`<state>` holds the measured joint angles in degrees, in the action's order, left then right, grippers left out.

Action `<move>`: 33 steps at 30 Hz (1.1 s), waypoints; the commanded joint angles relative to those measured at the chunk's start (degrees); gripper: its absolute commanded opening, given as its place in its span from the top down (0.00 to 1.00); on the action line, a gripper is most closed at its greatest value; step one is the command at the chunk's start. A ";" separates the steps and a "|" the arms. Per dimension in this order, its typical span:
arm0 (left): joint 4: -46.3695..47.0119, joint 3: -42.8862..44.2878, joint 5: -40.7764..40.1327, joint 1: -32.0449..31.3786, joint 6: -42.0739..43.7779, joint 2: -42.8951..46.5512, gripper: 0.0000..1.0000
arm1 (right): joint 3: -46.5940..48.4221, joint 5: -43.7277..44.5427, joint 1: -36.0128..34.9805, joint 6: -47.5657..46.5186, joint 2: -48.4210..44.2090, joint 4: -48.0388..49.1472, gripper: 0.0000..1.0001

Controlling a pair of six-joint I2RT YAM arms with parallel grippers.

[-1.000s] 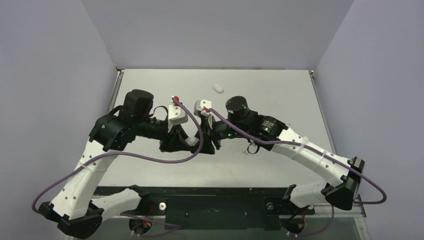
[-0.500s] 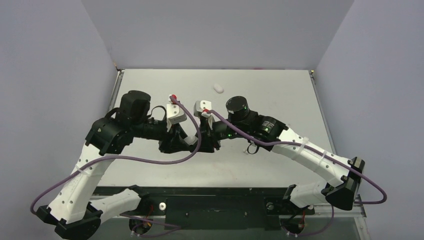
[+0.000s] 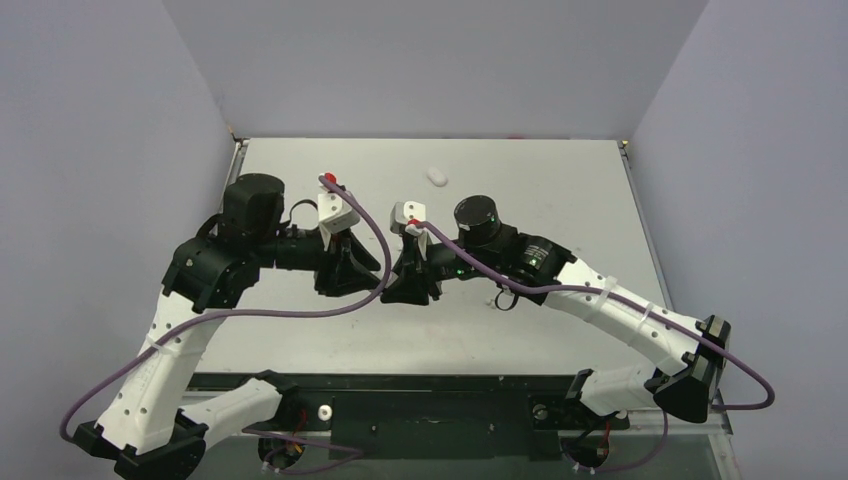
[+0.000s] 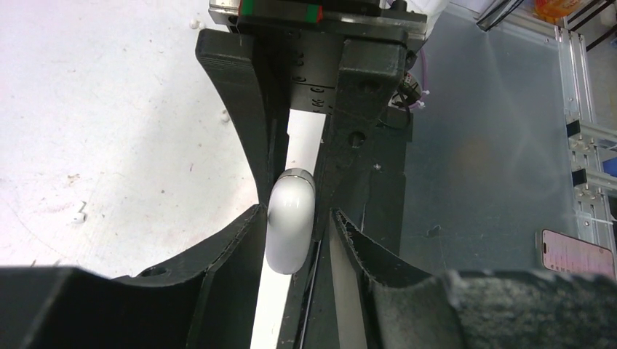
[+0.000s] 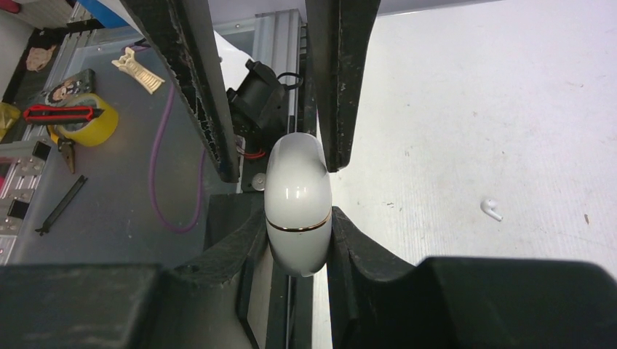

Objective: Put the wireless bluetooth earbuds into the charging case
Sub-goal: Open the charging case.

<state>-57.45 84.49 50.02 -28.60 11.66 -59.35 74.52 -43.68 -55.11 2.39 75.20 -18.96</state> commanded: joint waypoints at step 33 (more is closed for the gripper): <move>10.09 -0.38 -20.31 -1.11 -0.73 0.94 0.59 | 0.66 -1.58 0.37 0.89 -2.42 3.06 1.00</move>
<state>-54.41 83.40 38.09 -30.72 11.90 -58.72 74.54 -41.01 -54.13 2.61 74.67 -18.46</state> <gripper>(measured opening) 0.410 0.241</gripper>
